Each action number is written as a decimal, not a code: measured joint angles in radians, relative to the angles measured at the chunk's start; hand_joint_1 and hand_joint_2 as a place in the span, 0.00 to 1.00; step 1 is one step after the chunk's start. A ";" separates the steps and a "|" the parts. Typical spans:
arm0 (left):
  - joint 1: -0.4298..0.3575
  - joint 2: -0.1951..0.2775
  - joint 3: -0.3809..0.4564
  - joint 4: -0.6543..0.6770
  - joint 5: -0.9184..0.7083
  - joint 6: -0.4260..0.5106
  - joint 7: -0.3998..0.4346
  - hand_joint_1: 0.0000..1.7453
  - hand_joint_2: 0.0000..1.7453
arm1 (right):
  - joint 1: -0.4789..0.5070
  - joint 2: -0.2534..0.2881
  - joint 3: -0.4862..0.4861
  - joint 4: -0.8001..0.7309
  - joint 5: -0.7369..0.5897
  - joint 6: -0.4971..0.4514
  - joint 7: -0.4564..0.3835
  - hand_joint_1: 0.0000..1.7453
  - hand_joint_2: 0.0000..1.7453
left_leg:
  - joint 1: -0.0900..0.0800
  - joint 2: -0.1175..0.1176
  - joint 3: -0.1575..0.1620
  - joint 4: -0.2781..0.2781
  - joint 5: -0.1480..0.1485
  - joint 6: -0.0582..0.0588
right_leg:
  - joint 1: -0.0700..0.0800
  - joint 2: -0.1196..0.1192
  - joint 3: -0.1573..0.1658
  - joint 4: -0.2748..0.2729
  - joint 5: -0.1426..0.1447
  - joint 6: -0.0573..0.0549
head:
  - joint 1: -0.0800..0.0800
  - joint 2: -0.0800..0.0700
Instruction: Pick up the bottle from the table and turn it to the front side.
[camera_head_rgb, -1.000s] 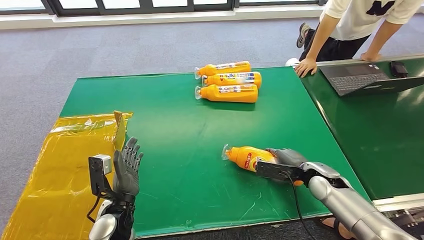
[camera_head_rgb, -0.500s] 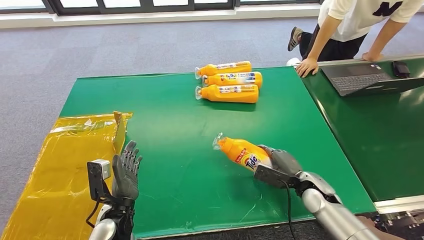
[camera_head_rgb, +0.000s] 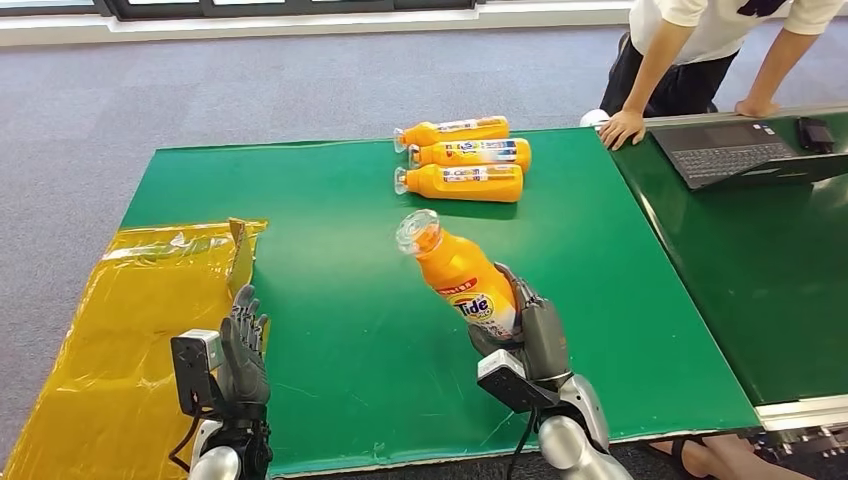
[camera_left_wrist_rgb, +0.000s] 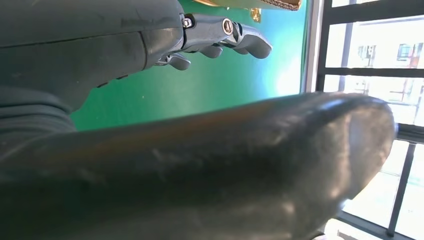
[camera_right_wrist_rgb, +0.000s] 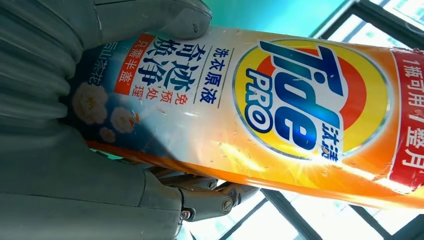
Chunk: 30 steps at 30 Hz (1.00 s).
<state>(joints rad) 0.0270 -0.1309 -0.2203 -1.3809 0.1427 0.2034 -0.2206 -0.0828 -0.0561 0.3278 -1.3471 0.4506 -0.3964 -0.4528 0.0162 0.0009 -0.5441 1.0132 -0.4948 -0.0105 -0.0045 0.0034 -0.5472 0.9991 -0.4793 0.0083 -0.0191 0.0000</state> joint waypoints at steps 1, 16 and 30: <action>0.000 0.000 0.000 -0.001 0.001 0.000 0.004 0.00 0.00 | 0.001 0.012 -0.004 -0.002 -0.001 0.000 -0.001 1.00 1.00 | 0.000 0.000 0.000 0.000 0.000 0.000 | 0.000 0.000 0.000 0.000 0.000 0.000 | 0.000 0.000; -0.036 0.006 -0.034 -0.003 -0.120 -0.081 -0.051 0.00 0.00 | 0.049 0.076 -0.044 -0.029 -0.073 0.113 -0.013 1.00 1.00 | 0.000 -0.001 -0.003 0.000 0.001 0.000 | -0.001 -0.001 -0.002 0.000 0.000 0.000 | 0.000 0.000; -0.165 0.002 -0.141 0.057 -0.218 -0.165 -0.048 0.00 1.00 | 0.036 0.100 -0.046 -0.020 -0.142 0.176 -0.028 1.00 1.00 | -0.001 -0.001 -0.003 0.000 0.001 0.000 | -0.001 -0.001 -0.003 0.000 0.001 0.000 | 0.000 0.000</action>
<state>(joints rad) -0.1381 -0.1293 -0.3614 -1.3241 -0.0755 0.0379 -0.2688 -0.0464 0.0443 0.2819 -1.3669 0.3087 -0.2203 -0.4808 0.0155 0.0003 -0.5472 1.0134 -0.4937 -0.0102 -0.0052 0.0029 -0.5502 0.9993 -0.4781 0.0086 -0.0191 0.0000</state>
